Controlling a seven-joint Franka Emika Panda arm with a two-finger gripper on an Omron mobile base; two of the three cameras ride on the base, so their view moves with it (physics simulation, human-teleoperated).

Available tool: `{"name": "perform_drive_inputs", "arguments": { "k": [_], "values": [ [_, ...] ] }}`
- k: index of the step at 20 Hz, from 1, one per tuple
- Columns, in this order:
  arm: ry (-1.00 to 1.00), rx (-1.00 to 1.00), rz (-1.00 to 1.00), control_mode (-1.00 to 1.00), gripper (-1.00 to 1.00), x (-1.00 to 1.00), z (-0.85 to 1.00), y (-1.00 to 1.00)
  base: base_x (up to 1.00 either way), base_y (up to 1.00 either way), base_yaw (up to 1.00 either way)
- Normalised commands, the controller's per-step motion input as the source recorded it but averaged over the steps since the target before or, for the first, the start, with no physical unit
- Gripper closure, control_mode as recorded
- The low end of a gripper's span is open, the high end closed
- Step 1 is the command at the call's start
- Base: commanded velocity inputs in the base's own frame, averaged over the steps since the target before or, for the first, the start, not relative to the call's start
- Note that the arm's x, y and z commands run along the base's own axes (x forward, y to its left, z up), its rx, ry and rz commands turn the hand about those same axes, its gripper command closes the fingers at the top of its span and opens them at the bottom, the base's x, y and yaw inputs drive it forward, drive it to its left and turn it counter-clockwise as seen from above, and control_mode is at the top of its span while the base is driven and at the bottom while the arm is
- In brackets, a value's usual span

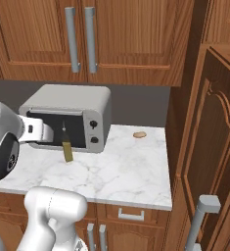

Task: Pick the oil and vinegar bottle and oil and vinegar bottle from the counter and place them in the cabinet.

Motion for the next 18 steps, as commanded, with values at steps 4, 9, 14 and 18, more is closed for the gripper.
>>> {"name": "perform_drive_inputs", "arguments": {
  "k": [4, 9, 14, 18],
  "values": [
    [0.03, 0.00, -0.12, -1.00, -1.00, 0.08, -0.08, 0.00, 0.00, 0.00, 0.00],
    [0.02, -0.01, -0.01, -1.00, -1.00, 0.00, 0.00, 0.00, 0.00, 0.00, 0.00],
    [0.11, -0.05, 0.00, -1.00, -1.00, 0.14, -0.20, 0.00, 0.00, 0.00, 0.00],
    [0.10, -0.02, 0.00, -1.00, -1.00, 0.14, -0.10, 0.00, 0.00, 0.00, 0.00]
  ]
}}
